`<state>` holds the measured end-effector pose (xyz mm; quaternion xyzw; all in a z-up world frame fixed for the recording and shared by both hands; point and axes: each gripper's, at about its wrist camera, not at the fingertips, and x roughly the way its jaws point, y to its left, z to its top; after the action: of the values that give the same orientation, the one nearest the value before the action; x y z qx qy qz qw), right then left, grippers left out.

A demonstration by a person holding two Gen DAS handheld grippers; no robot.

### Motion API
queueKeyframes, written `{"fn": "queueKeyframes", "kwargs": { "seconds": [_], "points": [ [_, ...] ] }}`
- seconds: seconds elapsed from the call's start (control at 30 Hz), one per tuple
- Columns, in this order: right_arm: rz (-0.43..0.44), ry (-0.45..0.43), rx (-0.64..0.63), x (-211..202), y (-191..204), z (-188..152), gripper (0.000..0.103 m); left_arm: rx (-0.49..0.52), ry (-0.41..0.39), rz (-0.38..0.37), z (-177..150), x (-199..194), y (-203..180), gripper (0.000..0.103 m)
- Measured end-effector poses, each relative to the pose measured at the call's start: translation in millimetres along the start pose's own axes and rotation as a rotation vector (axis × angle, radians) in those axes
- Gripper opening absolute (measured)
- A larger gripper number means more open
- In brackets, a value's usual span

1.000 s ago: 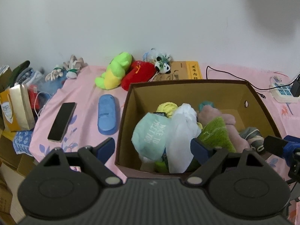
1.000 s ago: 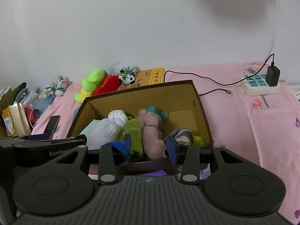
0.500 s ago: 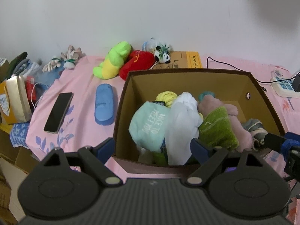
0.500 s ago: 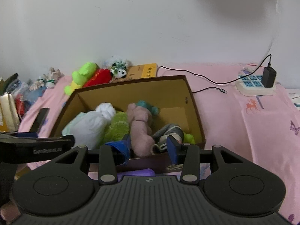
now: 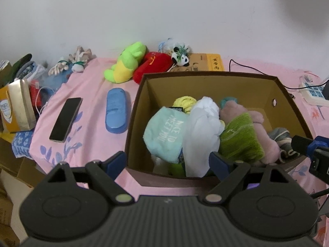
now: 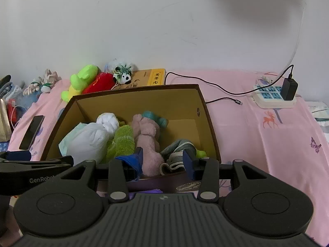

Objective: Organize soft objects

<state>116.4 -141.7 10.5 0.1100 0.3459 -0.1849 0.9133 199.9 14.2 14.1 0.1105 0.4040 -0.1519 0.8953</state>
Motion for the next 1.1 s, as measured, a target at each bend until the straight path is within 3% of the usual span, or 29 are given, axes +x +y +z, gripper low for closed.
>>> {"fn": "queueKeyframes", "kwargs": {
  "seconds": [0.37, 1.1],
  "points": [
    [-0.008, 0.002, -0.005, 4.0, 2.7, 1.1, 0.026, -0.008, -0.002, -0.014, -0.9, 0.3, 2.0, 0.088],
    [0.053, -0.025, 0.013, 0.0, 3.5, -1.3, 0.027, -0.05, -0.023, -0.041, -0.1, 1.8, 5.3, 0.088]
  ]
}}
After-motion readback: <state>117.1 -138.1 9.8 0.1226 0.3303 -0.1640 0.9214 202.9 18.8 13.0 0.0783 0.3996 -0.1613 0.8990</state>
